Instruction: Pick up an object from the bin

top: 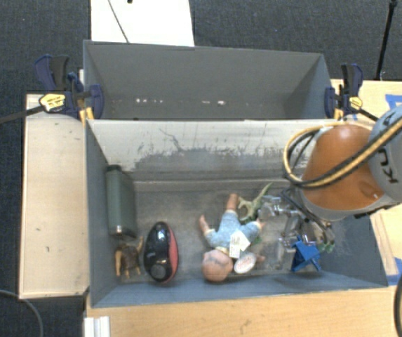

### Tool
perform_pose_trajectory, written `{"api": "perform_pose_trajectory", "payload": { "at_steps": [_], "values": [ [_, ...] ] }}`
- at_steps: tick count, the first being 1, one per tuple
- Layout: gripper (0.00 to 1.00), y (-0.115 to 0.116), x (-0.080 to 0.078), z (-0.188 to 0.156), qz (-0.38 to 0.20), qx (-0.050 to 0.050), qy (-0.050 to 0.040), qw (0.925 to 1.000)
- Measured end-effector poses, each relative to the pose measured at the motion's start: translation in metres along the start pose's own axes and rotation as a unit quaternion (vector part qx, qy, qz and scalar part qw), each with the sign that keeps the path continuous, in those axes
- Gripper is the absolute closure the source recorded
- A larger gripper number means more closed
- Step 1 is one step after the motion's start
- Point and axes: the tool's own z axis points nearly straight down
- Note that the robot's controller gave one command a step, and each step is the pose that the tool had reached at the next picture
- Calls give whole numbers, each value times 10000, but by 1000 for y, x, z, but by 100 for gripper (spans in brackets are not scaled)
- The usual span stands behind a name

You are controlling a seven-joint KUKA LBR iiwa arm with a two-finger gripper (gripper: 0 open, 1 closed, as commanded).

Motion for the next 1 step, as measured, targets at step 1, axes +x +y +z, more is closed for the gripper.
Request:
{"api": "perform_pose_trajectory", "payload": {
  "at_steps": [1],
  "values": [
    [100, 42, -26, 29, 9, 15, -34, 10000]
  ]
}}
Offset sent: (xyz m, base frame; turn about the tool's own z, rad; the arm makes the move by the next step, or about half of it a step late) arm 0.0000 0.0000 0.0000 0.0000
